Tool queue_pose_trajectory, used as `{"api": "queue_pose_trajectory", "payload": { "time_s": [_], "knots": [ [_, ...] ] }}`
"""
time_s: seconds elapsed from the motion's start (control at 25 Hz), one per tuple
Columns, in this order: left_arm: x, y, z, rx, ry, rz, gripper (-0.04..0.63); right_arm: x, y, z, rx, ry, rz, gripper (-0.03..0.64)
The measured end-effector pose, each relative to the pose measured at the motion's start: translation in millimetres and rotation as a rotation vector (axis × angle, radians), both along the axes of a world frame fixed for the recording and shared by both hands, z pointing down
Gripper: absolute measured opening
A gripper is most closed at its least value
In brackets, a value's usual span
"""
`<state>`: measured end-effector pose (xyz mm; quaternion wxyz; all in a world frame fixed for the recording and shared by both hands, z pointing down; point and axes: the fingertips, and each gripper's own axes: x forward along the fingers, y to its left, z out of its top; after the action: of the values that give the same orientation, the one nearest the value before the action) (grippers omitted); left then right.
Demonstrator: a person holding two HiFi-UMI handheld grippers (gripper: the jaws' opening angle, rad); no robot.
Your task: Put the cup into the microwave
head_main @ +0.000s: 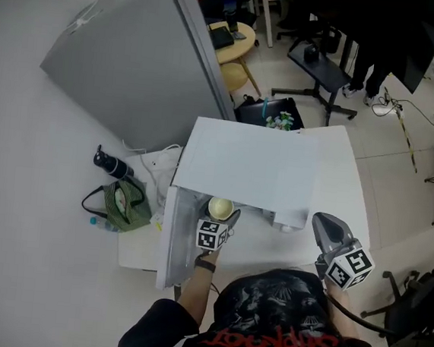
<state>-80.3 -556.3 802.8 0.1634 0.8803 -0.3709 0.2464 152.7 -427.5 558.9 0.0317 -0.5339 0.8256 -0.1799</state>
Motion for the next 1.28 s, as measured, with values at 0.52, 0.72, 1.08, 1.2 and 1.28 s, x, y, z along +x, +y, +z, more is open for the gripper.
{"api": "queue_pose_trajectory", "payload": {
  "time_s": [0.52,0.72,1.08,1.2,1.28],
  "knots": [
    [42,-77,47,-0.081,0.001,0.036,0.459,61,49,13,-0.032,0.019,0.279,0.0],
    [19,-61,34,-0.096,-0.018,-0.005,0.459,52,66,-13,-0.068,0.048,0.276,0.0],
    [10,-21,-63,-0.019,-0.011,0.015,0.459,24,88,-88,-0.061,0.043,0.197,0.0],
    [7,-8,-73,-0.027,0.027,0.013,0.459,19,81,-84,-0.058,0.034,0.176,0.0],
    [3,12,-74,-0.054,0.057,-0.009,0.459,18,76,-80,-0.064,0.037,0.153,0.0]
  ]
}}
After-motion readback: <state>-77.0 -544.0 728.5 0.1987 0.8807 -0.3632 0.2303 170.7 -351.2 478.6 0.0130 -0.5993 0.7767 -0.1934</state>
